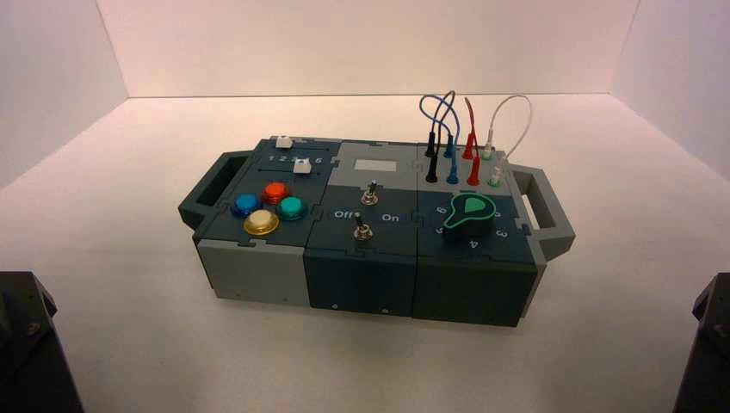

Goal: Pull the red wire.

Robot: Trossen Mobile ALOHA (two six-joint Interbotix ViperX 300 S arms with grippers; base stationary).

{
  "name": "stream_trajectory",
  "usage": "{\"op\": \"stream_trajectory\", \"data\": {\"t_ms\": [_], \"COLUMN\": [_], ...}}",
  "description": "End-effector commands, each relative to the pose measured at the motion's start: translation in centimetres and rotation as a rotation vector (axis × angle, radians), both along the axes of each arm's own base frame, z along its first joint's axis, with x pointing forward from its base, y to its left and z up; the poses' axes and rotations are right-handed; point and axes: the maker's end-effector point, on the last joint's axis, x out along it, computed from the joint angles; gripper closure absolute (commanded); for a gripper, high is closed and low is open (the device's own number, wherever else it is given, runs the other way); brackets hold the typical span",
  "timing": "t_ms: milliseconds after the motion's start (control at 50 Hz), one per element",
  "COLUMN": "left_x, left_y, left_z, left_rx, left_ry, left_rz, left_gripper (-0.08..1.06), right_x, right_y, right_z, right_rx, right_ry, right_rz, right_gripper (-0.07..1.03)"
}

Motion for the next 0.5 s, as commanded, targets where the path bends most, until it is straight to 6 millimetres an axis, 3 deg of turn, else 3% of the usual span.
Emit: {"op": "stream_trajectory", "data": {"t_ms": [20, 280, 500], "left_x": [0.3, 0.3, 0.4], "left_y": [-0.1, -0.1, -0.6], "left_z": [1.5, 1.4, 0.6], "left_rx": [0.007, 0.007, 0.000], "left_ry": [-0.031, -0.028, 0.028], "left_rz": [-0.003, -0.003, -0.025], "left_gripper": [1.01, 1.01, 1.01], "right_x": [0.0, 0.0, 0.1], "right_y": [0.0, 0.0, 0.1], "right_z": [1.1, 1.2, 0.1], "right_rx": [0.009, 0.010, 0.034], "right_ry": [-0.027, -0.030, 0.017], "right_rz": [0.001, 0.001, 0.003], "right_gripper": [0.99, 0.99, 0.99]}}
